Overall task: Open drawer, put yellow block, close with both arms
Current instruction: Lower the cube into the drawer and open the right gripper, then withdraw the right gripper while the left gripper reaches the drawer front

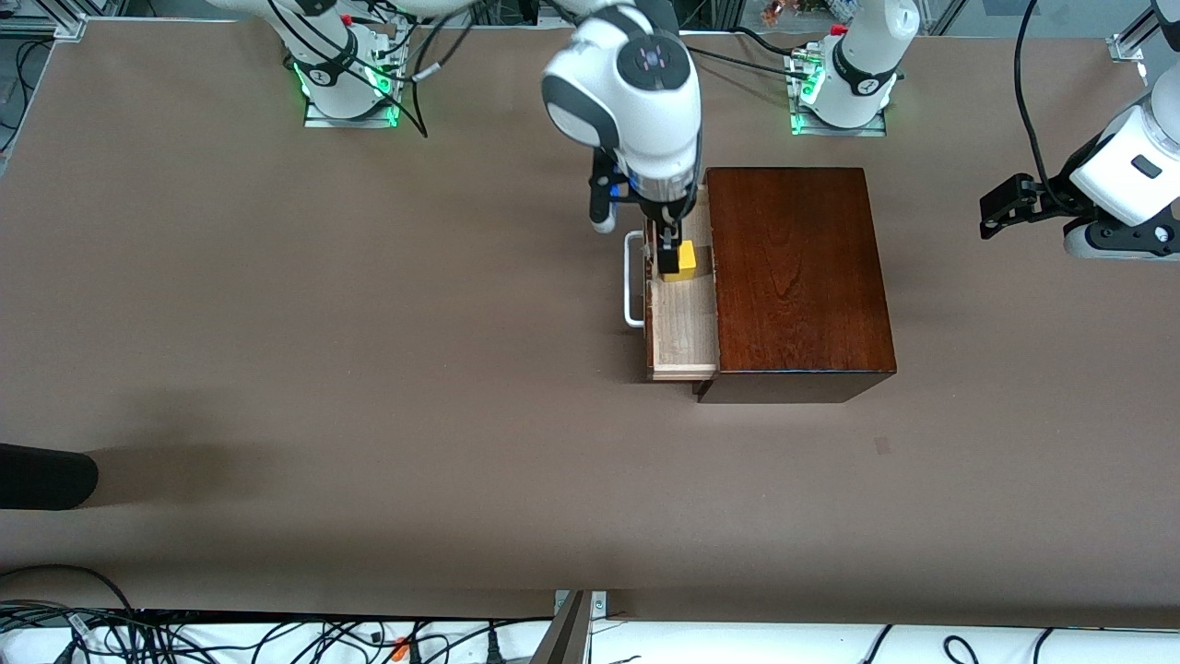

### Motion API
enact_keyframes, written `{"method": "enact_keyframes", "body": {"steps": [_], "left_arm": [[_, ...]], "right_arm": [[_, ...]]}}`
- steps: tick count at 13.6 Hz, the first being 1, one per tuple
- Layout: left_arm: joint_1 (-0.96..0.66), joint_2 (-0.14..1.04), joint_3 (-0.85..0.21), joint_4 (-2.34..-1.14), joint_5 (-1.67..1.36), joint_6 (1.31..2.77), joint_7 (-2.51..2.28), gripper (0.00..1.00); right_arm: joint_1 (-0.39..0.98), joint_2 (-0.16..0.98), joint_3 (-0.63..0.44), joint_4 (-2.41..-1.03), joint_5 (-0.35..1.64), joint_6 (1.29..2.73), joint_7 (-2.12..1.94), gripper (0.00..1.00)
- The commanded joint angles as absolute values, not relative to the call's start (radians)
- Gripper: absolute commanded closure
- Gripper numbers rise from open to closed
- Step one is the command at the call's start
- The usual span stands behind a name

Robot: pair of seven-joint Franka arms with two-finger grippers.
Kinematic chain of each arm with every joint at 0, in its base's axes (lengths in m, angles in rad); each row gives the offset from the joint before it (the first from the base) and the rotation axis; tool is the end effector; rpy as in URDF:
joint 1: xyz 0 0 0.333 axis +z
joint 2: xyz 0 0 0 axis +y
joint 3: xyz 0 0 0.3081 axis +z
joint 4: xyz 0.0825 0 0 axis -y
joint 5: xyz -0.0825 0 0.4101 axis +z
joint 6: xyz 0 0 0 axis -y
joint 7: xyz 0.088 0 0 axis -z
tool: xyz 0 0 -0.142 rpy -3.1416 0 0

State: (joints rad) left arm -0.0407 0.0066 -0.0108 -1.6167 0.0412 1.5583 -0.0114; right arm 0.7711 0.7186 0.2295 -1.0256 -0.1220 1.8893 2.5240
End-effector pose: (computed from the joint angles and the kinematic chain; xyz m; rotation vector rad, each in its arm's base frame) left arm 0.5765 -0.0238 0.5541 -3.0962 0.0634 0.0986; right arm 0.4818 0.6265 0.4017 -2.1223 2.1033 0.0853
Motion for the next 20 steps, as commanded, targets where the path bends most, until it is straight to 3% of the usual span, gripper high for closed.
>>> {"method": "enact_keyframes", "body": {"steps": [1, 4, 7, 14, 20], "left_arm": [[-0.044, 0.018, -0.006, -1.588, 0.018, 1.537, 0.011, 0.0], [-0.046, 0.017, -0.008, -1.588, 0.018, 1.534, 0.012, 0.0], [-0.044, 0.015, -0.031, -1.58, 0.02, 1.502, 0.037, 0.0], [-0.061, 0.073, -0.195, -1.563, -0.079, 1.414, 0.316, 0.0], [-0.144, 0.221, -0.34, -1.554, -0.198, 1.55, 0.461, 0.0]], "right_arm": [[0.714, 0.635, 0.229, -1.043, -0.13, 1.765, 2.311, 0.0], [0.62, 0.565, 0.229, -1.063, -0.13, 1.634, 2.023, 0.0], [0.511, 0.416, 0.209, -1.213, -0.129, 1.589, 1.632, 0.0], [0.489, 0.178, -0.072, -1.469, -0.097, 1.6, 0.961, 0.0], [0.203, 0.083, -0.075, -1.549, -0.04, 1.614, 0.38, 0.0]]}}
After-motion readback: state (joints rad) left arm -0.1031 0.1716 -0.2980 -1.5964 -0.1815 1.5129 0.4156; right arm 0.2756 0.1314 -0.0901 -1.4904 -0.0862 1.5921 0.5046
